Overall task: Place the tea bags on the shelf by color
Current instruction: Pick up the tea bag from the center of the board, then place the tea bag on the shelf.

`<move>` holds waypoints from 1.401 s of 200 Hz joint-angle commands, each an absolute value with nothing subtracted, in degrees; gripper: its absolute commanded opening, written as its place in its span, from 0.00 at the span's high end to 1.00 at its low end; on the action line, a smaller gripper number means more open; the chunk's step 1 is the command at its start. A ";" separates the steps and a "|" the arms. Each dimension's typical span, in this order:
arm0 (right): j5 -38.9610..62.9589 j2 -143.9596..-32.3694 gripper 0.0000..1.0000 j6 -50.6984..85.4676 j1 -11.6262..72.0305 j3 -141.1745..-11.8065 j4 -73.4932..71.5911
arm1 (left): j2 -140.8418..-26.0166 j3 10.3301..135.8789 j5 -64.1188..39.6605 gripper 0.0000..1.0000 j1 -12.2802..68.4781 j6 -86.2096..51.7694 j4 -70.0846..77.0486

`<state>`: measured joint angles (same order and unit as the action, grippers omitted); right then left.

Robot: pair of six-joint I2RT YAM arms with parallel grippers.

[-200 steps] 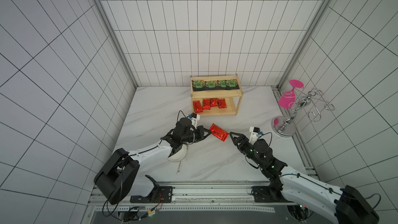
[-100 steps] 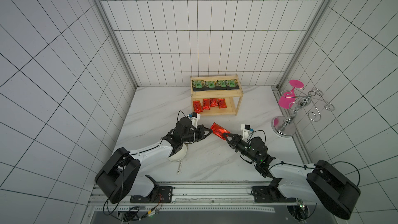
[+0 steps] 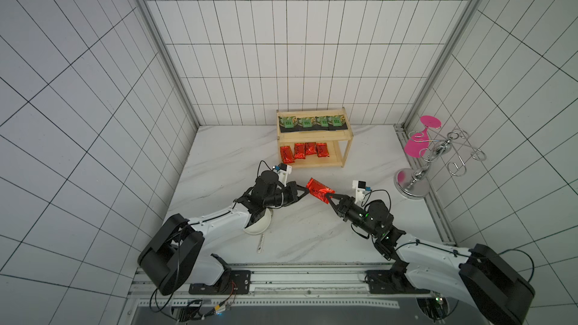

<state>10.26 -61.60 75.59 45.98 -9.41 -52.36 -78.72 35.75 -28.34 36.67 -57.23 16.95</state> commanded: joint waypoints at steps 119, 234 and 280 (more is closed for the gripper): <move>10.81 -61.59 0.95 75.85 45.70 -6.50 -52.76 | -79.01 35.93 -27.28 1.00 36.45 -56.18 17.92; -9.88 -81.43 1.00 68.66 42.25 -19.10 -64.56 | -61.00 43.63 -21.80 0.22 24.52 -39.46 -18.50; -17.64 -99.21 1.00 65.34 40.82 -29.19 -79.96 | -54.81 40.41 -21.38 0.22 22.15 -38.37 -21.45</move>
<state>-11.00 -93.45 68.82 41.91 -23.40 -68.25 -56.69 41.45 -22.13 22.39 -40.97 -16.80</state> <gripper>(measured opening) 0.041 0.784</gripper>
